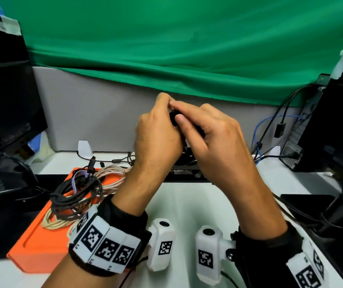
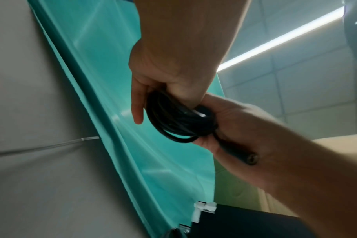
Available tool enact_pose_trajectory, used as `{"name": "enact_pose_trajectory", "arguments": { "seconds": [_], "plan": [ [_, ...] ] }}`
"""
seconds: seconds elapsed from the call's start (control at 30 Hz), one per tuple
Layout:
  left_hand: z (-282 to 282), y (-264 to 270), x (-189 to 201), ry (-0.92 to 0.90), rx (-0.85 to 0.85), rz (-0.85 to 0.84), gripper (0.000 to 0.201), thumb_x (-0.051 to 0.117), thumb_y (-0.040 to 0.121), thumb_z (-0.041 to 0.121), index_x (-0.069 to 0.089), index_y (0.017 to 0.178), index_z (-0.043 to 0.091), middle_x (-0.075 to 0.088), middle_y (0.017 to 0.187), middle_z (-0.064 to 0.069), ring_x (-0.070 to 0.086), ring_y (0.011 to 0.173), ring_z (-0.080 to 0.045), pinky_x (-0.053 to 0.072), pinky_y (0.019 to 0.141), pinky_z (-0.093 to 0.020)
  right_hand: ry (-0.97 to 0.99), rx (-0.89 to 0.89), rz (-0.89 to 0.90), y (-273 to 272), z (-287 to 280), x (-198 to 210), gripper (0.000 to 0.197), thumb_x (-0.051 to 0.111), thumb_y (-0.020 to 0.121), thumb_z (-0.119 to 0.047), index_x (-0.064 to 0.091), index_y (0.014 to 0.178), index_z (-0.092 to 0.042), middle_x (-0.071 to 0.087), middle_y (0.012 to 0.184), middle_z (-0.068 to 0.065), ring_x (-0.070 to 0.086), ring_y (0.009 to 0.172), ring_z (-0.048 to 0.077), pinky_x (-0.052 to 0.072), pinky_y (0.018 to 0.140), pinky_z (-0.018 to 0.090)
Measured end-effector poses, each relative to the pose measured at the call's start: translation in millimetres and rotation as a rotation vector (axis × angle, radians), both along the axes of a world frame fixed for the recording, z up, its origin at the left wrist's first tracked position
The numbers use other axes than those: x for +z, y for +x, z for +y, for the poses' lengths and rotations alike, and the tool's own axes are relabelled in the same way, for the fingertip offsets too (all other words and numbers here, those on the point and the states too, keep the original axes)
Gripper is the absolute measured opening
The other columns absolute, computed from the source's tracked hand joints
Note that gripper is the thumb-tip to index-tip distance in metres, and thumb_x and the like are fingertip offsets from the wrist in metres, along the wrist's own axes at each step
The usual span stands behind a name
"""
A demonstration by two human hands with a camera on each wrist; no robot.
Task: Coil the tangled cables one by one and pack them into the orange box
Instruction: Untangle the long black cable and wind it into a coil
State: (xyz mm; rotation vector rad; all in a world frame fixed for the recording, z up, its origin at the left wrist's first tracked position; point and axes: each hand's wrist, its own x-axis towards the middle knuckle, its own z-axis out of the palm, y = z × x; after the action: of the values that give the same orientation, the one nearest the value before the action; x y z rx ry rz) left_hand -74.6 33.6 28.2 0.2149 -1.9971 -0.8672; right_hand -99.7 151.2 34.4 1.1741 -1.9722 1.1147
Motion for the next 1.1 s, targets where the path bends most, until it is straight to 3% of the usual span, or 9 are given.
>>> {"name": "enact_pose_trajectory", "arguments": {
  "seconds": [0.13, 0.2, 0.3, 0.37, 0.5, 0.63, 0.77, 0.9, 1.1],
  "plan": [
    [1.0, 4.8, 3.1, 0.092, -0.017, 0.076, 0.017, 0.060, 0.085, 0.009, 0.069, 0.090, 0.022, 0.071, 0.074, 0.005, 0.065, 0.073, -0.017, 0.050, 0.065, -0.037, -0.016, 0.007, 0.029, 4.3, -3.3, 1.2, 0.035, 0.053, 0.100, -0.032, 0.067, 0.132, -0.028, 0.062, 0.086, 0.007, 0.062, 0.081, 0.027, 0.052, 0.073, 0.046],
    [7.1, 5.2, 5.4, 0.182, -0.082, 0.058, 0.019, 0.060, 0.085, 0.012, 0.070, 0.080, 0.027, 0.070, 0.067, 0.010, 0.064, 0.065, -0.009, 0.050, 0.058, -0.030, -0.037, -0.003, 0.042, 5.3, 0.0, 3.7, 0.034, 0.054, 0.100, -0.032, 0.068, 0.131, -0.026, 0.062, 0.087, 0.005, 0.062, 0.082, 0.025, 0.052, 0.073, 0.045],
    [10.7, 5.5, 9.0, 0.342, -0.270, 0.011, 0.024, 0.057, 0.082, 0.012, 0.069, 0.071, 0.030, 0.067, 0.059, 0.007, 0.061, 0.060, -0.020, 0.051, 0.056, -0.041, -0.055, -0.031, 0.029, 3.1, 5.8, 6.9, 0.034, 0.054, 0.100, -0.034, 0.069, 0.130, -0.028, 0.064, 0.091, 0.003, 0.064, 0.086, 0.023, 0.053, 0.075, 0.045],
    [10.0, 7.8, 10.6, 0.435, -0.414, -0.013, 0.022, 0.062, 0.084, 0.007, 0.073, 0.078, 0.024, 0.070, 0.065, 0.005, 0.063, 0.064, -0.018, 0.051, 0.060, -0.039, -0.066, -0.044, 0.016, 1.0, 9.6, 8.4, 0.033, 0.055, 0.100, -0.034, 0.069, 0.129, -0.029, 0.065, 0.091, 0.002, 0.064, 0.087, 0.021, 0.053, 0.076, 0.044],
    [6.1, 2.4, 6.6, 0.634, -0.692, -0.045, 0.026, 0.071, 0.086, 0.008, 0.072, 0.112, 0.007, 0.074, 0.107, -0.019, 0.069, 0.099, -0.026, 0.051, 0.096, -0.046, -0.086, -0.014, -0.073, -2.8, 17.9, 13.0, 0.030, 0.057, 0.100, -0.034, 0.070, 0.126, -0.032, 0.070, 0.099, -0.006, 0.066, 0.096, 0.011, 0.053, 0.086, 0.038],
    [5.1, 0.5, 5.8, 0.850, -0.906, -0.071, 0.043, 0.063, 0.090, 0.010, 0.061, 0.133, 0.008, 0.066, 0.131, -0.015, 0.061, 0.127, -0.025, 0.047, 0.100, -0.044, -0.240, 0.121, -0.318, -20.6, 30.4, 14.6, 0.026, 0.057, 0.103, -0.022, 0.072, 0.124, -0.025, 0.073, 0.096, -0.017, 0.064, 0.089, -0.006, 0.050, 0.086, 0.020],
    [17.8, 5.2, 7.2, 0.469, -0.665, -0.006, 0.026, 0.060, 0.099, 0.029, 0.070, 0.122, 0.018, 0.075, 0.114, -0.001, 0.067, 0.113, -0.013, 0.048, 0.096, -0.031, -0.224, 0.123, -0.347, -26.0, 41.6, 15.8, 0.026, 0.056, 0.104, -0.022, 0.072, 0.124, -0.024, 0.065, 0.075, -0.029, 0.057, 0.073, -0.006, 0.043, 0.075, 0.014],
    [19.7, 9.6, 5.1, -0.108, -0.172, -0.118, 0.045, 0.046, 0.094, 0.070, 0.066, 0.092, 0.029, 0.065, 0.069, 0.011, 0.063, 0.070, -0.011, 0.050, 0.065, -0.035, -0.127, 0.038, -0.173, -22.0, 47.3, 20.5, 0.026, 0.057, 0.102, -0.026, 0.072, 0.125, -0.027, 0.070, 0.100, -0.023, 0.059, 0.086, -0.010, 0.045, 0.085, 0.016],
    [0.7, 18.3, 14.9, -0.080, -0.361, -0.150, 0.059, 0.041, 0.090, 0.073, 0.054, 0.070, 0.019, 0.050, 0.070, -0.003, 0.046, 0.058, -0.005, 0.033, 0.054, -0.020, -0.191, 0.246, -0.290, -20.8, 41.6, 18.8, 0.025, 0.054, 0.104, -0.020, 0.071, 0.122, -0.024, 0.062, 0.072, -0.023, 0.053, 0.070, 0.001, 0.042, 0.070, 0.017]
  ]
}}
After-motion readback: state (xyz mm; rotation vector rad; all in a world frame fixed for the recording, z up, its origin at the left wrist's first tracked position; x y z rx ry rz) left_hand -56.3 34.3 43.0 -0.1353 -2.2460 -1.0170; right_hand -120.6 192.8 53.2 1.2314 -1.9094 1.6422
